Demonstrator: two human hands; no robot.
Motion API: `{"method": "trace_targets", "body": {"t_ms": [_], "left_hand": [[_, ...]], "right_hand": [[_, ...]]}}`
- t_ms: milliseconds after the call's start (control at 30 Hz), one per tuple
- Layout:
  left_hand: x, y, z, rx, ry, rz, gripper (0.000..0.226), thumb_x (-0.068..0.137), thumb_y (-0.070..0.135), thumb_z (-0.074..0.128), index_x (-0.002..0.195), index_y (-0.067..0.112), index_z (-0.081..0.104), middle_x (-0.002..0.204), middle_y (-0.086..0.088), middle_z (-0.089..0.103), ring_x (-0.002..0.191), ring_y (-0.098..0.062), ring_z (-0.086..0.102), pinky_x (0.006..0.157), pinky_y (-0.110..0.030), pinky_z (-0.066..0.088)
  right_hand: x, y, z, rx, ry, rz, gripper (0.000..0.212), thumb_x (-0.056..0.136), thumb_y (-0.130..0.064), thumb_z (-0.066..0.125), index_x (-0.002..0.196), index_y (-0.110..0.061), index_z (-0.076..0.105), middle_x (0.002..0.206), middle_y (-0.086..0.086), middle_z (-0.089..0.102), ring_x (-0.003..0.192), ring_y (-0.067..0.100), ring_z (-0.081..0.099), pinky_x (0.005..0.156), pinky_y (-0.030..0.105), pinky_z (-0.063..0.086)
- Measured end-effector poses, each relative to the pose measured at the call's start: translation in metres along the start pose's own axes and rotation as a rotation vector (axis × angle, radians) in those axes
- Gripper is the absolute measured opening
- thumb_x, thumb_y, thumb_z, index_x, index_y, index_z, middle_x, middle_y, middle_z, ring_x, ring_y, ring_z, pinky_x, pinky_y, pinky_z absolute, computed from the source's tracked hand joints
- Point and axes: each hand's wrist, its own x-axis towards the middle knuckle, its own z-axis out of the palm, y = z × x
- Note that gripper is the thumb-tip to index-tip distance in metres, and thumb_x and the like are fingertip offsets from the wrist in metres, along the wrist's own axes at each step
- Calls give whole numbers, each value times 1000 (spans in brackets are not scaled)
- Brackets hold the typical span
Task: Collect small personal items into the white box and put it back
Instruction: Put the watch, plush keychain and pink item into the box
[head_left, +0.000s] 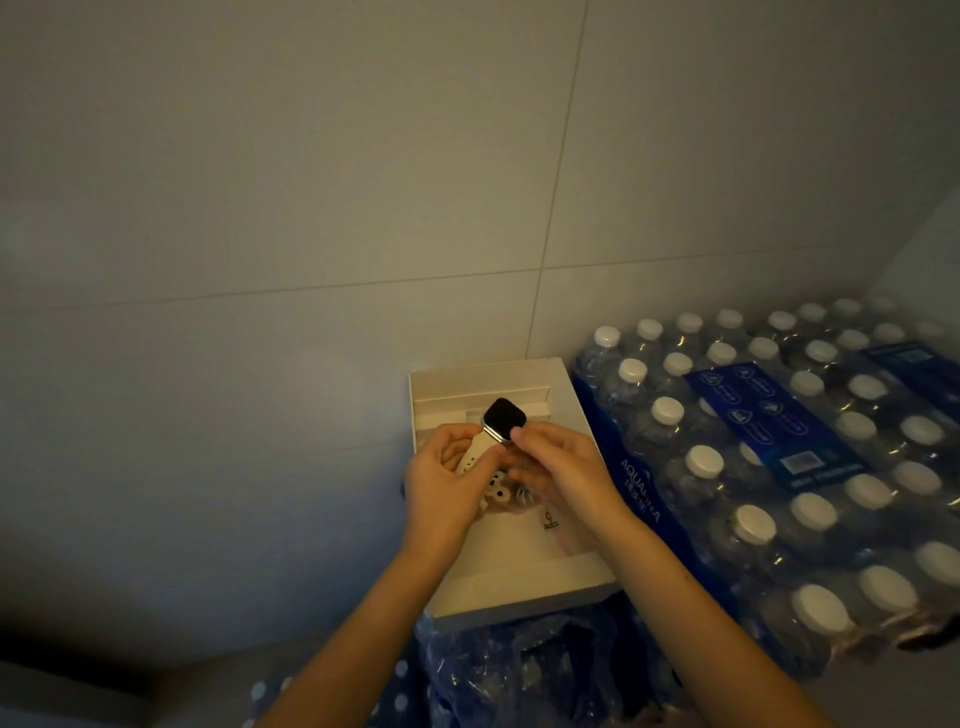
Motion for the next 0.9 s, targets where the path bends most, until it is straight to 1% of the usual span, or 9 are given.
{"method": "trace_targets", "body": {"t_ms": [67,167,300,433,500,633,667,767,900], "left_hand": [[-1,-4,1,17,-6,-10,29,75,22,77,101,15,65,92,4,70,88,-5,67,76,-19,53],[-4,-3,0,-2,-55,1,27,79,17,75,104,17,64,92,5,70,87,-5,67,75,-18,53],[-1,-5,-14,88,-133,61,28,82,21,71,109,23,64,98,8,71,90,-5,67,77,-22,55],[3,-15,-37,260,-5,113,32,82,24,70,112,27,59,108,14,62,99,-1,58,82,-16,49],[3,-26,-47,332,44,122,42,81,26,71,119,30,52,115,16,53,104,1,51,86,-14,42],[-2,-52,-56,234,2,-70,72,75,32,74,136,27,36,131,13,40,119,-6,43,96,-23,38],[-3,-55,-55,200,-17,-98,74,74,32,73,136,28,34,131,13,39,120,-7,43,94,-19,39],[-5,-61,-52,109,-71,-130,69,78,14,75,131,33,34,129,13,43,117,-6,47,83,-7,44],[-6,-63,-50,46,-112,-149,65,81,9,71,131,32,36,126,14,48,111,0,52,84,-8,47]], "right_hand": [[1,3,0,1,27,1,27,86,-11,65,108,4,65,97,20,71,91,29,69,77,30,57],[4,5,1,6,40,2,28,86,-9,65,112,2,64,100,21,70,97,33,67,90,41,54],[8,3,2,58,14,12,31,88,-7,63,117,2,61,104,21,70,98,30,68,90,40,54],[17,3,4,87,28,47,31,86,-6,64,116,2,60,102,21,70,97,30,69,89,42,54],[22,3,2,65,23,55,30,86,-7,65,114,2,61,101,20,71,95,28,69,88,40,55],[37,12,-3,17,11,111,35,84,-9,68,117,2,60,102,19,71,97,29,69,90,43,54],[42,16,-3,-1,18,124,36,84,-9,68,117,3,60,103,20,70,97,30,68,90,43,54],[54,25,-3,-95,43,146,32,85,-7,66,114,5,61,103,22,69,95,31,69,86,39,56],[70,39,-5,-185,101,158,21,86,-2,63,106,6,65,102,29,66,90,34,67,87,46,55]]}}
